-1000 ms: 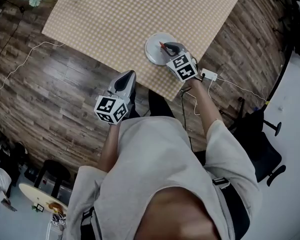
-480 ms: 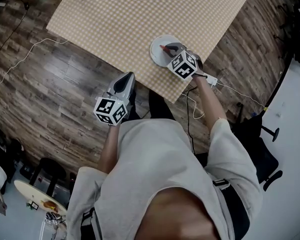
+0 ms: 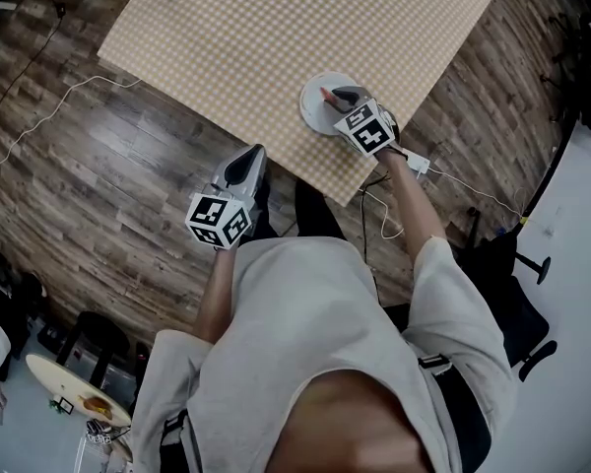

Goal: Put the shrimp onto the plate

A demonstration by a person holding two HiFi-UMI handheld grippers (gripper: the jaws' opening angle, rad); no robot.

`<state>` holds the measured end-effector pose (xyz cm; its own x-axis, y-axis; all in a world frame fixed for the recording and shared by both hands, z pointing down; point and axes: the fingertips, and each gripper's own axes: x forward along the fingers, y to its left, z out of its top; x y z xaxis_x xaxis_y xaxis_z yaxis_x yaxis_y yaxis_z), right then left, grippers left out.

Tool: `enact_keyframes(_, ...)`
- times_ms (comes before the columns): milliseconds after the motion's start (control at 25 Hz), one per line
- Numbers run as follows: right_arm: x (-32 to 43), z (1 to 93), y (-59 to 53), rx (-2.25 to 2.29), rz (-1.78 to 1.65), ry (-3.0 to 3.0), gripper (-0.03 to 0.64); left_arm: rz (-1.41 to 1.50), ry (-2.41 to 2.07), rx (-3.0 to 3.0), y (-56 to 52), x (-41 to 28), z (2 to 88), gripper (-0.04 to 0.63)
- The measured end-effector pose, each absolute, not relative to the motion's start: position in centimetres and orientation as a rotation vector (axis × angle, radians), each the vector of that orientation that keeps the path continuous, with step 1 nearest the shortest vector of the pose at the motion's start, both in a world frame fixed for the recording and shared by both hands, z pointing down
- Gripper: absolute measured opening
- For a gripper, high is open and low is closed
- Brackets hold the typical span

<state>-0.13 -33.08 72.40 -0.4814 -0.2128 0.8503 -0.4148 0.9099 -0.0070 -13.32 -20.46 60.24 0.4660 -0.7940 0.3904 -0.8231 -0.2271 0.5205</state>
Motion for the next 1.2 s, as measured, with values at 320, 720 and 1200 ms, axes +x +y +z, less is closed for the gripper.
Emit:
enact_keyframes(320,0.0,69.0,-33.0,0.576,0.254,-2.175,0.019,0.053,-1.325,2.078,-20.5,-12.5,59.2,0.009)
enact_keyframes(720,0.1,61.8,-29.9,0.716,0.191,-2.308,-0.002,0.047,-1.295,2.248,-21.7,-10.5,53.9,0.009)
enact_keyframes(1200,1.4,55.3,-28.2,0.913,0.135,-2.404,-0.002,0.055,-1.24,2.487,-24.0,-6.8,47.1,0.009)
